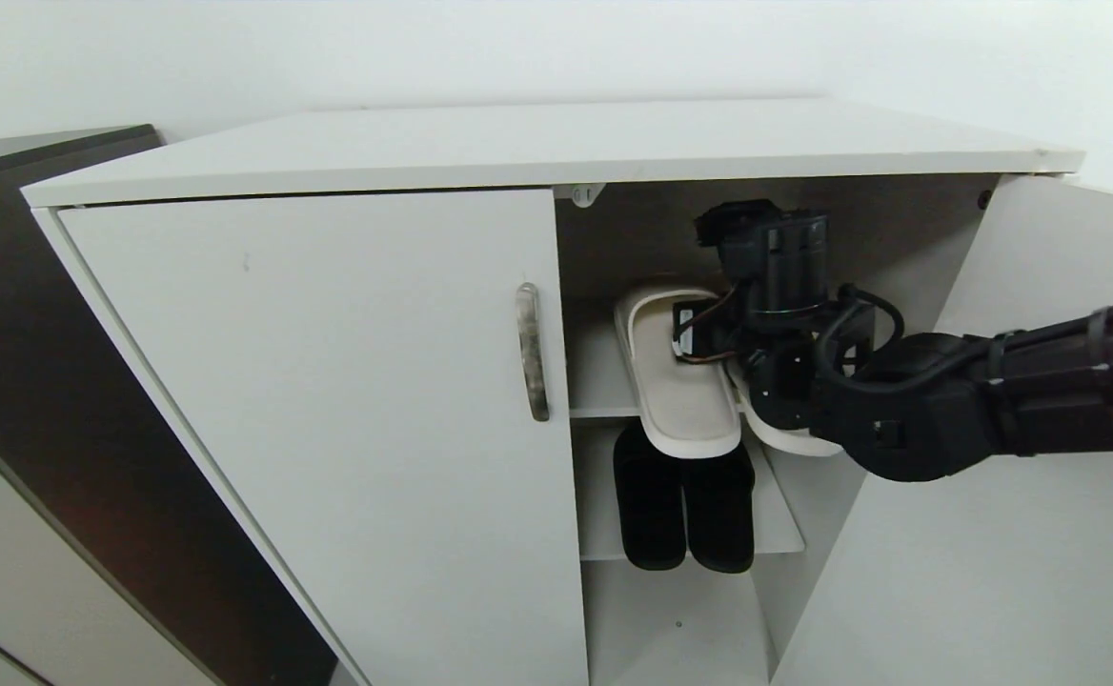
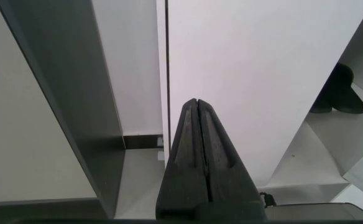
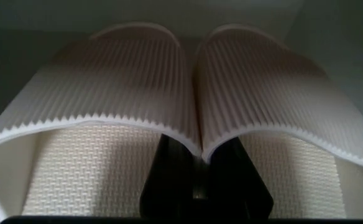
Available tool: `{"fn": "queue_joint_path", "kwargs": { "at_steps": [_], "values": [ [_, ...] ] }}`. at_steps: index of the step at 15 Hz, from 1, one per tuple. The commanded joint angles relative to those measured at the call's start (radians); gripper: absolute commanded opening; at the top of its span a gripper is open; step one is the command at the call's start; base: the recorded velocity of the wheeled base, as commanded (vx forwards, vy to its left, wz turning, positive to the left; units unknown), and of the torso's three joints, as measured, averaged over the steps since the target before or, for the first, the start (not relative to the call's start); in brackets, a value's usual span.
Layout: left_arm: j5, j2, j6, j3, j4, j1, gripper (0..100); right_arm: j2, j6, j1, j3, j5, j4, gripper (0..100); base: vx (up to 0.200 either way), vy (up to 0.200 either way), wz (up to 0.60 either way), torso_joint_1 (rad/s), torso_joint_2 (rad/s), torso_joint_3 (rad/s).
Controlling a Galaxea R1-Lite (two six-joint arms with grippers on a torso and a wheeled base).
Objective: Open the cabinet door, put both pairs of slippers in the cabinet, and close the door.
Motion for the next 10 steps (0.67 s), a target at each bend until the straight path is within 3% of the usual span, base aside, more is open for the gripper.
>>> {"fn": "queue_joint_path", "kwargs": {
  "at_steps": [1, 10],
  "values": [
    [0.000, 0.001, -0.001, 0.000, 0.000, 0.001, 0, 0.069, -0.004, -0.014, -0.053, 0.001, 0.002, 0, 0.000, 0.000, 0.00, 0.000, 0.00, 0.000],
    [0.002, 0.001, -0.002, 0.000, 0.000, 0.001, 0, 0.135, -0.020, -0.028, -0.182, 0.001, 0.056, 0, 0.000, 0.000, 0.00, 0.000, 0.00, 0.000]
  ]
}}
